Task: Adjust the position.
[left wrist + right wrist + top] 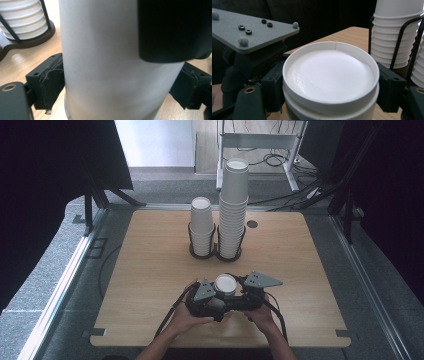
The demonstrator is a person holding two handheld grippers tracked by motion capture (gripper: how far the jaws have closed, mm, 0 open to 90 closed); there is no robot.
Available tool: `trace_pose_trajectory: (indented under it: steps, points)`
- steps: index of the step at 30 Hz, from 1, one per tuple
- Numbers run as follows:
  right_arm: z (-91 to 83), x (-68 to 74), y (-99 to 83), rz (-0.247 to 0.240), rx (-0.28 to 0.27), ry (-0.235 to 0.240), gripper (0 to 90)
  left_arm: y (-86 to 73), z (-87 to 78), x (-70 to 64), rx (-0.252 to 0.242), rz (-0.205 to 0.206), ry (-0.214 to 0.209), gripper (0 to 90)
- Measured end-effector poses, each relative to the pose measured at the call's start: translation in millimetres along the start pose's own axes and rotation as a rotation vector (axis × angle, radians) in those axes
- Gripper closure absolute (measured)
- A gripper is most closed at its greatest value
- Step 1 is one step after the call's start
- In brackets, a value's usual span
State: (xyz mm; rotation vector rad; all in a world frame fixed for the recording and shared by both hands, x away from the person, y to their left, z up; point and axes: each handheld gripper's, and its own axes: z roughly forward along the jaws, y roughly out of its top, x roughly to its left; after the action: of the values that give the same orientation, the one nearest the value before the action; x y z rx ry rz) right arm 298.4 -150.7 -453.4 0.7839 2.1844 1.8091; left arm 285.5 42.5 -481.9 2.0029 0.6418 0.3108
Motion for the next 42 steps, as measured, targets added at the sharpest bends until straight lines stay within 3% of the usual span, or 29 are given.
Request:
trace_pose_trajectory:
  steps: [10,27,33,42]
  points:
    - [2.3,-1.5,-2.8,0.000,0.017,0.001,24.7,-0.8,1.2,1.3,0.035,0.018,0.007,12.8]
    - [2.7,-5.7,-7.0,0.018,0.045,0.011,21.1,0.2,3.2,1.5,0.104,0.089,0.055,14.2]
    - [0.9,-7.8,-6.7,0.019,0.048,0.004,19.5,0.5,0.7,5.7,0.116,0.098,0.084,14.2]
    - [6.5,-7.4,-10.9,0.035,0.047,0.001,22.4,1.7,1.7,3.7,0.118,0.095,0.094,13.7]
